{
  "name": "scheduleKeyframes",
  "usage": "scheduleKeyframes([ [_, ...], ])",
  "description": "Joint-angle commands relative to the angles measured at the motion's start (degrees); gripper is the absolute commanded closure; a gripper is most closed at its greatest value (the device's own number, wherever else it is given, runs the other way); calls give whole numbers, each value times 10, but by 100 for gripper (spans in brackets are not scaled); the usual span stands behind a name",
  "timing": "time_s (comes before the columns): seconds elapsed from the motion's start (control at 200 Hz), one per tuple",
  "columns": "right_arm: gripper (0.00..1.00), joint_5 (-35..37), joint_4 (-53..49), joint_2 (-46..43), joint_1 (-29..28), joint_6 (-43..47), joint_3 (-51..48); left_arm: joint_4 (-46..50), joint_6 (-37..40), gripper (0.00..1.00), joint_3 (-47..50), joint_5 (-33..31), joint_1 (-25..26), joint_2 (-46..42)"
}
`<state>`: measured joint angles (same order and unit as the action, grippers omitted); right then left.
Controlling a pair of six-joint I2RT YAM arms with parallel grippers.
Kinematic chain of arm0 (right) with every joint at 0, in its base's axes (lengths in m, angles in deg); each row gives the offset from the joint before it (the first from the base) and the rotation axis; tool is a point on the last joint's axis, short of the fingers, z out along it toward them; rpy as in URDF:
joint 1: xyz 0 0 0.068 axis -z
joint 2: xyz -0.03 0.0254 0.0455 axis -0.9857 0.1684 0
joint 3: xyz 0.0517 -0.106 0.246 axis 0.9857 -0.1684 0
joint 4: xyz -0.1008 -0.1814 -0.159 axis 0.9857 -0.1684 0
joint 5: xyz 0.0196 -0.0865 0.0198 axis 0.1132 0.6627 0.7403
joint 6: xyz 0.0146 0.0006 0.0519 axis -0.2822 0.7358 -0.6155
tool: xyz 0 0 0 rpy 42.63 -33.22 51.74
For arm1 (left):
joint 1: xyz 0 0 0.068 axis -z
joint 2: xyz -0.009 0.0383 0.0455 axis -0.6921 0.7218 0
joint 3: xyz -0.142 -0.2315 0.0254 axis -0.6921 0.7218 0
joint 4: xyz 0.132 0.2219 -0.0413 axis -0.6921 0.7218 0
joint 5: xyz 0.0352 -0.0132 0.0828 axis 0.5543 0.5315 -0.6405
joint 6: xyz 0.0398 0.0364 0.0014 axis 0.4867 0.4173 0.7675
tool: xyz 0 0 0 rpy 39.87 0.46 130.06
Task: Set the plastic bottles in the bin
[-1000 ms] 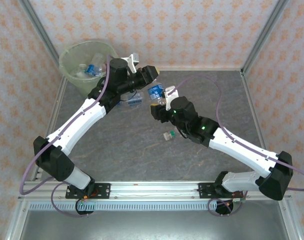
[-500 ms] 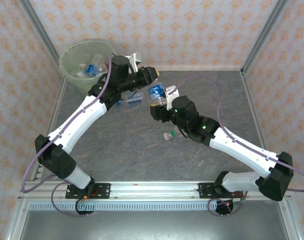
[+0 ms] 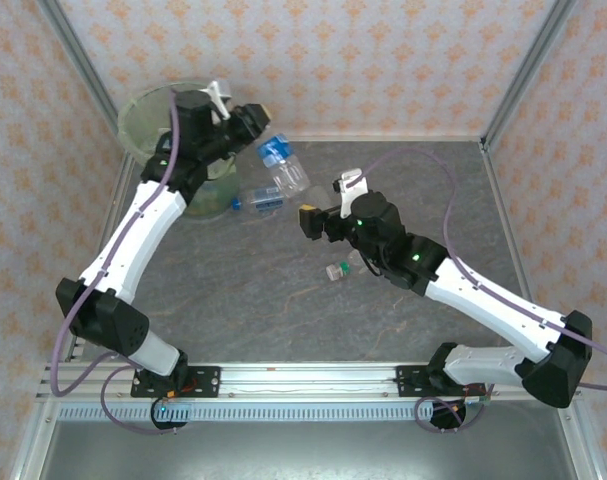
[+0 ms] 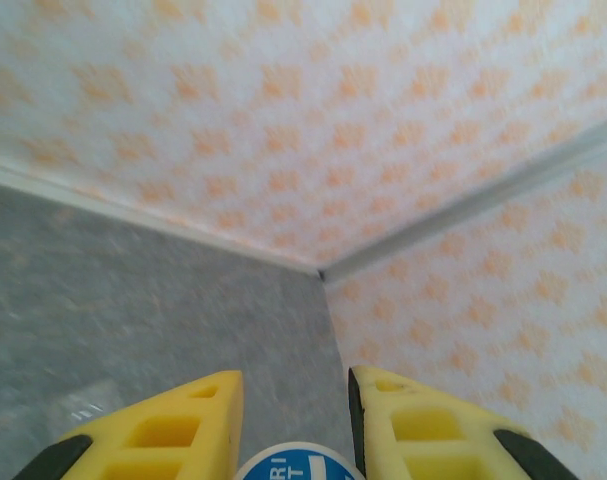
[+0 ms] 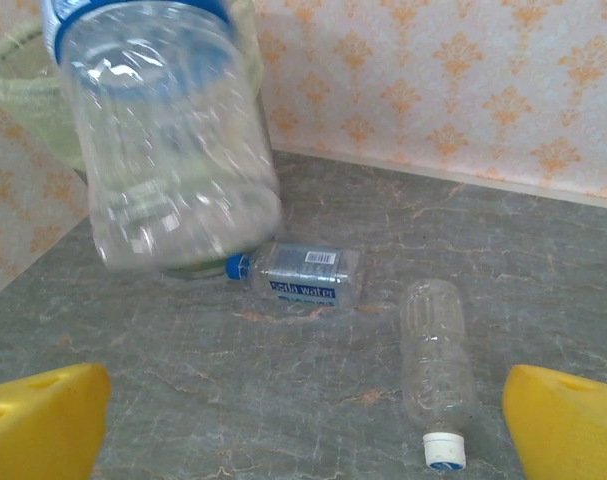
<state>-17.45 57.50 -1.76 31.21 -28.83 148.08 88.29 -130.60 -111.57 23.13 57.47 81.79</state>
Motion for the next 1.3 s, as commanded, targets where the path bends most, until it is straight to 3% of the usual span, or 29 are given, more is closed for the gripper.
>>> scheduleKeyframes([
  [0.0, 0, 23, 0, -16, 4, -9, -7, 7, 25, 82, -40, -47, -45, -43],
  [0.185, 0, 25, 2, -14, 6, -10, -7, 34, 83, 82, -83, -142, -100, -48],
  [0.33, 0, 27, 1, -10, 7, -10, -4, 55, 171, 82, -121, -247, -103, -37],
  [0.511, 0, 29, -3, 0, 9, -8, 4, 59, 253, 82, -159, -310, -103, 6],
  [0.806, 0, 35, -14, 20, 17, 2, 23, 67, 319, 81, -196, -327, -103, 104],
  [1.296, 0, 25, -14, 52, 30, 16, 40, 81, 331, 79, -210, -310, -103, 178],
])
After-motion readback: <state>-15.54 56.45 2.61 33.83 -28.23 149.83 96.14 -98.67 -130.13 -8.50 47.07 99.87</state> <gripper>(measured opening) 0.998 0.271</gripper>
